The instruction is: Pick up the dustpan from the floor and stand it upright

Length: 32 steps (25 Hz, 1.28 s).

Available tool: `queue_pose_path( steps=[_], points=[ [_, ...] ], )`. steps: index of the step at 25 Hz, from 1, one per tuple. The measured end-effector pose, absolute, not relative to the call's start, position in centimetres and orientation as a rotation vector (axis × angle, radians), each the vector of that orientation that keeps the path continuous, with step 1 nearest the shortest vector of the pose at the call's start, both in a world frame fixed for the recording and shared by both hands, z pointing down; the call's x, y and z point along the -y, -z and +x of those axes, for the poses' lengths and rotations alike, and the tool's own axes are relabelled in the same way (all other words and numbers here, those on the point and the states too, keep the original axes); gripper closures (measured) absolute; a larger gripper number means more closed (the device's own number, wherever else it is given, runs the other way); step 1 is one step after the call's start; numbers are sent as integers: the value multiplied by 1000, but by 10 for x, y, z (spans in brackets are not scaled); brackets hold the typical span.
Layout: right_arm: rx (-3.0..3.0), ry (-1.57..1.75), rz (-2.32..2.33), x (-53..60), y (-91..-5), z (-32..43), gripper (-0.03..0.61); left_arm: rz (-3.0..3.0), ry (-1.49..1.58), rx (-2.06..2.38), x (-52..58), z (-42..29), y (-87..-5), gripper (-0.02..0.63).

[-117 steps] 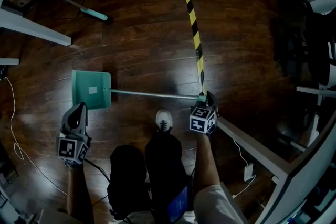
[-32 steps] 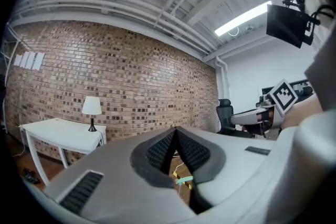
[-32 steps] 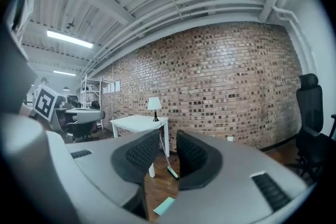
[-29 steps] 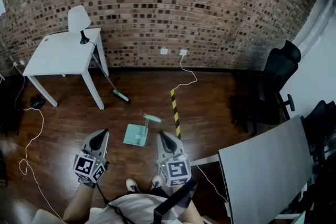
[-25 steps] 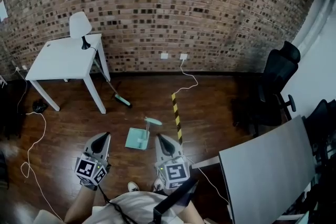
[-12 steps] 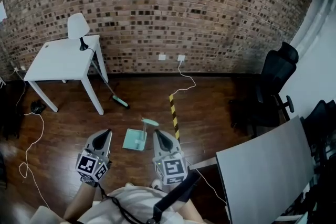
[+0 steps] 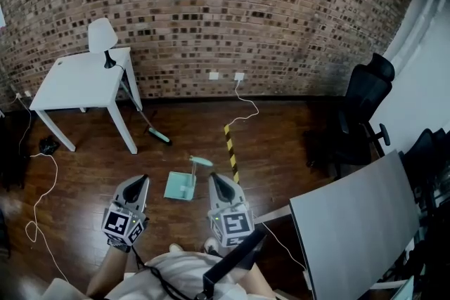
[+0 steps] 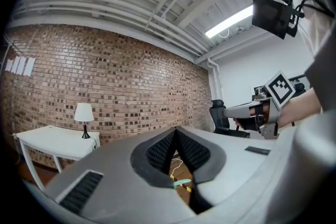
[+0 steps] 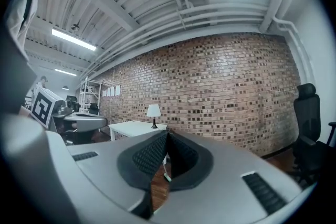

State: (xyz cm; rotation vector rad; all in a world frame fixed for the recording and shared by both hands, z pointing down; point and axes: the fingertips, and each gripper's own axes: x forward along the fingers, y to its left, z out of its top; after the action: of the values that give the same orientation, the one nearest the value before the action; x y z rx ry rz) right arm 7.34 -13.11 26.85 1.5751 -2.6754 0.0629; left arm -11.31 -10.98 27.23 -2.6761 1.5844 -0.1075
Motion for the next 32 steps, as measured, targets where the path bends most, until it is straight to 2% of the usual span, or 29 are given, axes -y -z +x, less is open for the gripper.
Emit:
queue_pose_path(
  steps=[7,10,14,22,32],
  points=[
    [2539,-74,1601,93,-269,64,598,-2688,237,-1548,81,-139,-305,611],
    [2512,-150,1619,65,-287,73,598,-2686,327,-1542,62,-133,-323,611],
    [2531,-206,1580,33,-311,87,598,-2714,301,-1572,22,-123,-330,611],
    [2600,-179,1599,-94,-305,139,600,-2672,307,-1660,-107,-87,-335,611],
    [2583,-295,1540,-291,-328,223,600,-2742,310,-1648,-304,2,-348,611]
  ],
)
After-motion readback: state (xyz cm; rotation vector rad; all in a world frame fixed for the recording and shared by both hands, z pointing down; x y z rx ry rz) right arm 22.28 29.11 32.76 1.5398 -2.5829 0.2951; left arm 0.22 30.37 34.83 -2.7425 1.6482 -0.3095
